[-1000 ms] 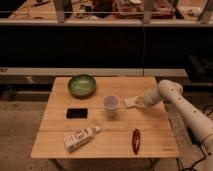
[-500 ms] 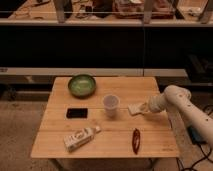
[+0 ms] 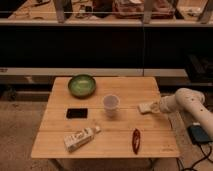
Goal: Wipe the white sponge on the table
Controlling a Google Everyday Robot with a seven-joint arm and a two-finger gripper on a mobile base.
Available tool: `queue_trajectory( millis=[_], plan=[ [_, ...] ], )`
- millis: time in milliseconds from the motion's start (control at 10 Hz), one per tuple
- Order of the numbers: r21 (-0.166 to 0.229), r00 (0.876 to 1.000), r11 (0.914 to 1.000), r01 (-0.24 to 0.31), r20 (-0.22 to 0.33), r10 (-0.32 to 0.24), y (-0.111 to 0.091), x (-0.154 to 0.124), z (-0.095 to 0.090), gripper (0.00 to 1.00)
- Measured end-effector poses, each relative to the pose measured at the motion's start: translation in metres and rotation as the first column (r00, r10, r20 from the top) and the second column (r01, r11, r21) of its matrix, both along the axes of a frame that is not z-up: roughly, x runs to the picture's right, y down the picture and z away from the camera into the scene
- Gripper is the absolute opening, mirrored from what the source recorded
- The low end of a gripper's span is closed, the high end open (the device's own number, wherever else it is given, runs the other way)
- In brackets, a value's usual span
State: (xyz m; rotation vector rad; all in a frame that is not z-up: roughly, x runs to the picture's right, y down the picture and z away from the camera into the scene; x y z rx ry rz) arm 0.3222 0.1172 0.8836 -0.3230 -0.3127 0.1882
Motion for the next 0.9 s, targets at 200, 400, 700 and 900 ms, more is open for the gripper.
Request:
queue_trajectory(
  millis=[200, 400, 700, 900],
  plan=[
    [0.022, 0.998, 0.9993, -0.028, -0.05, 0.029, -0.014, 0.018, 0.019, 0.0],
    [0.038, 0.996, 0.9983, -0.045, -0.074, 0.048, -0.028, 0.024, 0.036, 0.0],
    [0.064, 0.997, 0.9969, -0.045, -0.055, 0.049, -0.055, 0.004, 0.058, 0.0],
    [0.061, 1.0, 0.998, -0.019, -0.012, 0.019, -0.059, -0.024, 0.069, 0.0]
  ],
)
